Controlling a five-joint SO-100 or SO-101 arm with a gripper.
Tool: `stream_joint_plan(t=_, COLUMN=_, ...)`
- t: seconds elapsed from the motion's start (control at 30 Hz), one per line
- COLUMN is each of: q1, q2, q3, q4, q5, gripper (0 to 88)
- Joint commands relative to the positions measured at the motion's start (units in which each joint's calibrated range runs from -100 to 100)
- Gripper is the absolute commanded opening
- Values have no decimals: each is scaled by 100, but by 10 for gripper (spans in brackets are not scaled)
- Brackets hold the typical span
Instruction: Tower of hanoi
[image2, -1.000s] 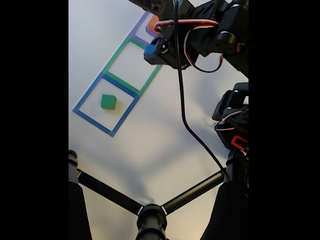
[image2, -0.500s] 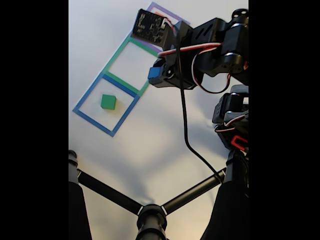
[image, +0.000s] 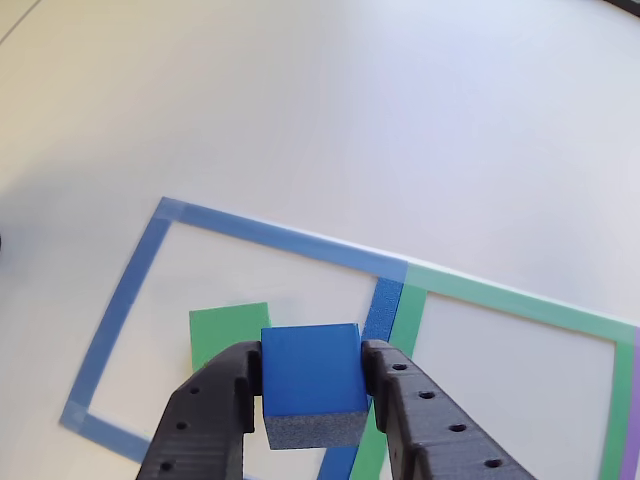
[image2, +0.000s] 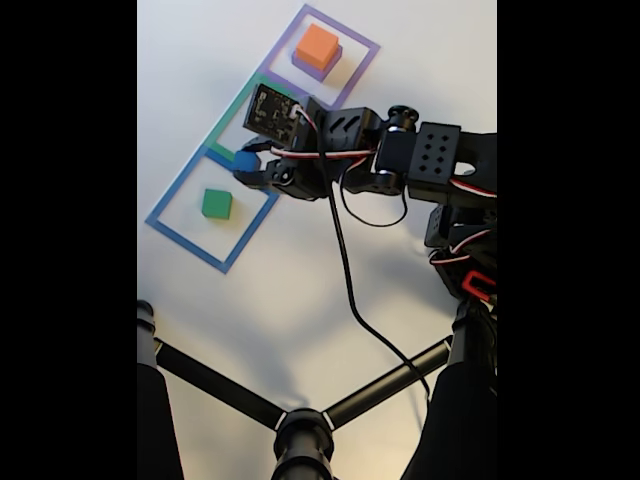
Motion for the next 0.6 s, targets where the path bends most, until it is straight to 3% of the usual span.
stream_joint_plan(t=0.0, q1=-120, q2=570, q3=439, q4=-1817, q5=75, gripper=25)
stream_joint_plan(t=0.23, q1=-242, q2=1508, q3=675, q4=-3104, q5=75, gripper=25)
stream_joint_plan(t=0.57, q1=-440, q2=2550, q3=566, q4=-4140, q5=75, gripper=26)
